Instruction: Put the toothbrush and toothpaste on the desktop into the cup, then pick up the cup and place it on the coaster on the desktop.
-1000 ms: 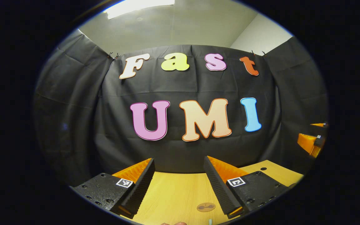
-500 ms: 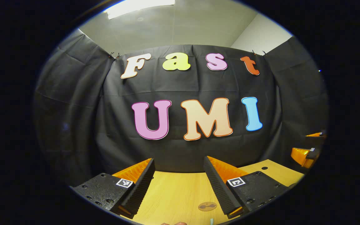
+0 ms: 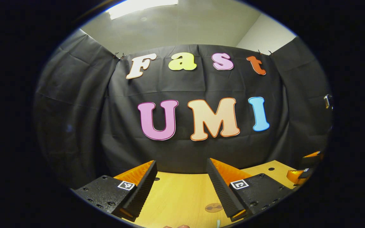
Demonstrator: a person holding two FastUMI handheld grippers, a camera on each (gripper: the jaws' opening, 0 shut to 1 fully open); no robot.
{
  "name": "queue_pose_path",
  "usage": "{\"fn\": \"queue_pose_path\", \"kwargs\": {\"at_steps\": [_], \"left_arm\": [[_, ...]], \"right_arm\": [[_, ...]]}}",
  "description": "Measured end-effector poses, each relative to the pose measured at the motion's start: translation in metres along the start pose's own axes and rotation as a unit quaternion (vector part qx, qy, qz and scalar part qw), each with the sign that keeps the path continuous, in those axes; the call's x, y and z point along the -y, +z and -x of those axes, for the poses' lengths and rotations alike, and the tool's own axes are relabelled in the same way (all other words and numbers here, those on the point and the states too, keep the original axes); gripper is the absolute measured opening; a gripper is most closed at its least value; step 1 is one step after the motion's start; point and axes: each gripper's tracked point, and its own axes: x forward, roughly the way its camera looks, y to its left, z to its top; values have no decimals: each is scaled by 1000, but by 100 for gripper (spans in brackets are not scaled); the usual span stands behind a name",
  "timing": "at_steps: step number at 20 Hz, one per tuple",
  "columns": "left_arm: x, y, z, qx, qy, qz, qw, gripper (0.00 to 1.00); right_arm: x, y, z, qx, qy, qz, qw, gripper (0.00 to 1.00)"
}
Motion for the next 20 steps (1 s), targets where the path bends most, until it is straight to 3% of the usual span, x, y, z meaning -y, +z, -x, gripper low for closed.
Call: {"fn": "queue_pose_path", "kwargs": {"at_steps": [9, 16, 20], "left_arm": [[-8, -6, 3, -12, 8, -4, 1000, 94], [-16, -16, 8, -27, 20, -4, 999, 93], [-24, -24, 11, -39, 33, -6, 999, 93]], "right_arm": [[-15, -89, -13, -128, 27, -45, 990, 100], [-31, -176, -8, -265, 55, -10, 963, 100], [-42, -205, -9, -317, 69, -17, 946, 100]]}}
